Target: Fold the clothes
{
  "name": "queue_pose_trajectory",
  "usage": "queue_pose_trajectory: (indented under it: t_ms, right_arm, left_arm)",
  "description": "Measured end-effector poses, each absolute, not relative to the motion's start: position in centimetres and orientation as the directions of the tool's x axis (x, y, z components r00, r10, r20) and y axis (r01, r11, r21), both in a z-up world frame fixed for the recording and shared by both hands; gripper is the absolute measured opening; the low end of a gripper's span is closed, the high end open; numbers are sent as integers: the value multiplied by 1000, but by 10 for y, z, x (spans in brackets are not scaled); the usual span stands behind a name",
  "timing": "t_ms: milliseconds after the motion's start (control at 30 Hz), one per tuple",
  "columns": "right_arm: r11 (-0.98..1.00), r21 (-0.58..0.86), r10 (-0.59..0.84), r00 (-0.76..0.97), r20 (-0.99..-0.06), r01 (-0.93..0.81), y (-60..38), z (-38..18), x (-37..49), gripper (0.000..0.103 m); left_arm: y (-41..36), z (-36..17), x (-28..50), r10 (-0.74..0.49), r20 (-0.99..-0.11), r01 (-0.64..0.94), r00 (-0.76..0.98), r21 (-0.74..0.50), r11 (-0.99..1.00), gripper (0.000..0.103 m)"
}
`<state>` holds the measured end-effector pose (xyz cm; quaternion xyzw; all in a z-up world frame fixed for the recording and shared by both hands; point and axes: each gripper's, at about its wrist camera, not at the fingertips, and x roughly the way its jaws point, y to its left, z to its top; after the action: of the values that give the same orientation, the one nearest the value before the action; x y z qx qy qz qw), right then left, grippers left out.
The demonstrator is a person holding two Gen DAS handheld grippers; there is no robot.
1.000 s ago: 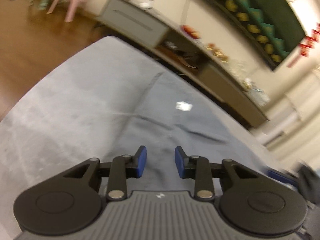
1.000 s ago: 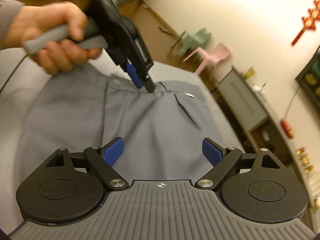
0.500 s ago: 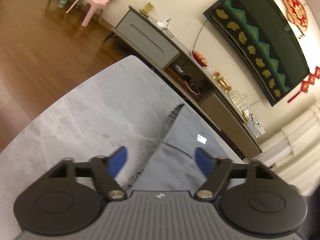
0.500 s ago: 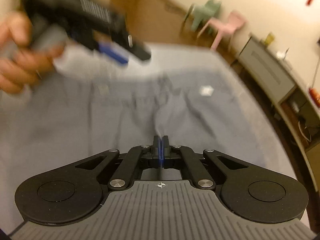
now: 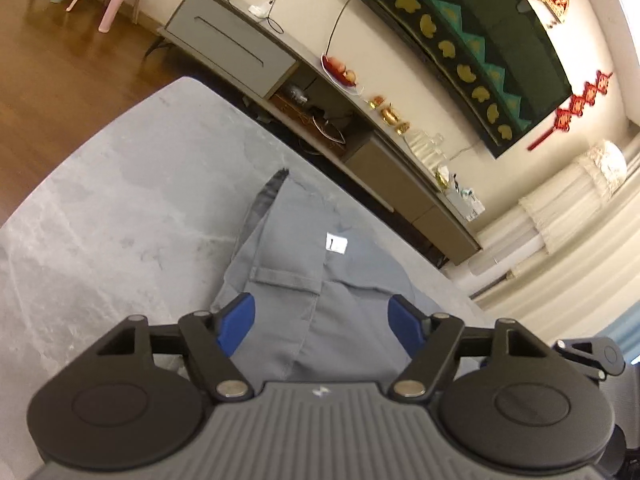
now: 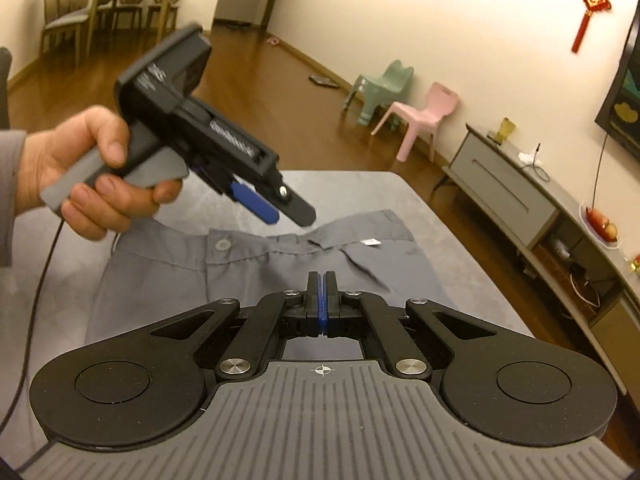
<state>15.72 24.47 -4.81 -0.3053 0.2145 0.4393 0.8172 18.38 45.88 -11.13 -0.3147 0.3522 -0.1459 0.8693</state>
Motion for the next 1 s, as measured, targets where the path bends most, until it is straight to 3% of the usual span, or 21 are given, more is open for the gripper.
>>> queue_pose_trajectory:
  t_ms: [33, 67, 100, 167, 200, 233, 300, 367, 600, 733, 767, 800, 833, 900, 933, 967, 1000]
  right_arm:
    - [414, -327, 581, 523, -623, -850, 248, -52, 157, 0]
    - [398, -350, 576, 529, -624, -848, 252, -57, 156, 7]
    - [383, -373, 571, 534, -624, -845, 256, -62, 156, 41]
    - [331, -425, 547, 538, -641, -843, 272, -80, 159, 88]
    - [301, -450, 535, 540, -650, -841, 282, -90, 161, 85]
    - [271, -459, 513, 530, -675, -846, 294, -102, 166, 77]
    - [238, -420, 440, 483, -757, -876, 314, -124, 182, 0]
    - [241, -420, 412, 485, -771, -875, 321, -129, 192, 0]
    - [360, -489, 575, 602, -555, -795, 277, -64, 150, 0]
    - [346, -534, 578, 624, -527, -771, 273, -63, 132, 0]
    - [339, -546, 578, 628, -522, -766, 276, -66, 127, 0]
    - [337, -550, 579, 629, -519, -764, 278, -68, 124, 0]
    - [341, -549, 583, 630, -514, -763, 280, -68, 121, 0]
    - [350, -542, 592, 629, -504, -764, 279, -66, 115, 0]
    - [353, -536, 601, 625, -498, -767, 273, -64, 111, 0]
    - [351, -525, 615, 614, -495, -775, 263, -60, 106, 7]
    - [344, -508, 629, 595, -500, -790, 245, -54, 101, 39]
  left_arm:
    - [456, -115, 186, -454, -552, 4, 700, -632, 775, 77]
    - [452, -118, 188, -426, -575, -23, 699, -613, 790, 77]
    - [448, -121, 190, -402, -595, -48, 696, -597, 801, 77]
    - [448, -127, 191, -399, -612, -64, 683, -594, 802, 77]
    - [448, -128, 190, -406, -609, -59, 681, -599, 799, 77]
    - [447, -126, 189, -411, -606, -52, 681, -599, 799, 77]
    - [451, -122, 187, -419, -586, -43, 693, -614, 788, 78]
    - [457, -117, 185, -430, -555, -36, 712, -640, 767, 79]
    - [462, -108, 187, -489, -468, 3, 736, -720, 694, 91]
    - [442, -98, 189, -615, -366, 125, 699, -783, 609, 86]
    - [437, -93, 185, -621, -348, 152, 702, -779, 609, 78]
    - [433, -87, 181, -626, -329, 180, 707, -772, 609, 41]
    - [430, -81, 175, -626, -305, 209, 718, -763, 611, 10]
    - [427, -69, 160, -623, -244, 272, 743, -740, 615, 4]
    - [436, -62, 144, -611, -170, 330, 773, -715, 616, 3]
    - [445, -58, 132, -596, -108, 367, 796, -697, 616, 3]
    - [459, -68, 128, -578, -94, 347, 811, -718, 604, 2]
